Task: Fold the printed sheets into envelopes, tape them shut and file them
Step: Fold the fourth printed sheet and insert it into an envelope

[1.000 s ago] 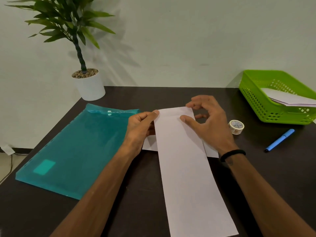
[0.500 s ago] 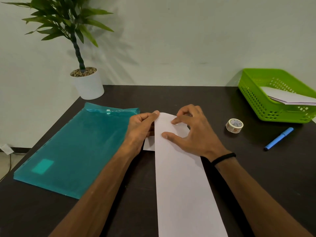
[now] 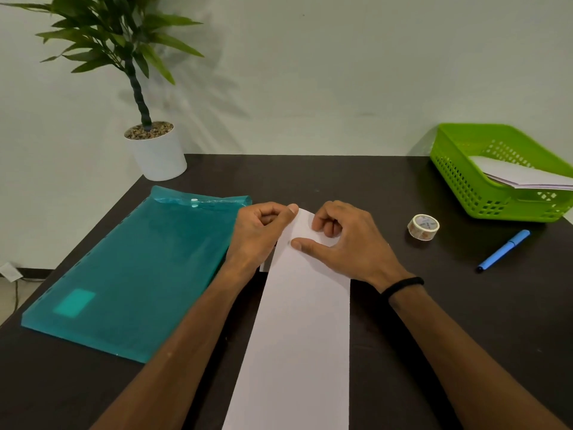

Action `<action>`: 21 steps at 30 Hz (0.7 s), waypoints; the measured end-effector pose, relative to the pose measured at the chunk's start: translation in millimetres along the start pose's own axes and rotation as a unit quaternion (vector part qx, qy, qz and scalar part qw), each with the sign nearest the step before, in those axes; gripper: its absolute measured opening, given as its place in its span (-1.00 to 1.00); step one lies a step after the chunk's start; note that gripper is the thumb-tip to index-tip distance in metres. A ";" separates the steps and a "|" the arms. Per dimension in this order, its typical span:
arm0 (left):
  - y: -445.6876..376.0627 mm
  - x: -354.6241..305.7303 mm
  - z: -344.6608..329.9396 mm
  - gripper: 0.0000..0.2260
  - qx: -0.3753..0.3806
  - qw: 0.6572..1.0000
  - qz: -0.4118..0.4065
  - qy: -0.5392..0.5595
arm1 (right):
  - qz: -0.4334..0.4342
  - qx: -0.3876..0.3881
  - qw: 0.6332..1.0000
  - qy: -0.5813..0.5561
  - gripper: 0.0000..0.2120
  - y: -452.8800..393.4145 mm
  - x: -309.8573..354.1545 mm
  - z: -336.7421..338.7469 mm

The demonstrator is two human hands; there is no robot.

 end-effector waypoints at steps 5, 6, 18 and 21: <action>-0.6 -0.8 2.3 -0.84 -0.035 0.997 -0.038 -0.063 | -0.030 0.042 0.999 -0.012 -0.59 -0.8 2.5 -1.0; -0.8 -0.9 2.8 -0.84 -0.041 0.995 -0.043 -0.079 | -0.033 0.045 0.998 -0.012 -0.60 -0.9 3.0 -1.1; 1.1 -3.7 3.1 -0.90 -0.034 0.986 -0.074 -0.142 | -0.126 0.105 0.984 -0.070 -0.71 -1.0 9.2 1.5; 1.9 -4.0 3.0 -0.85 0.002 0.990 -0.057 -0.130 | -0.137 0.133 0.974 -0.126 -0.76 0.3 11.4 10.6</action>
Point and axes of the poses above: each hand's wrist, its own y-axis away from the middle knuckle, its own z-axis out of the back of the hand, x = y × z, the point moved 3 cm from there along -y, towards the middle knuckle, and after that the axes turned 13 degrees about -y, right-handed, at the moved point
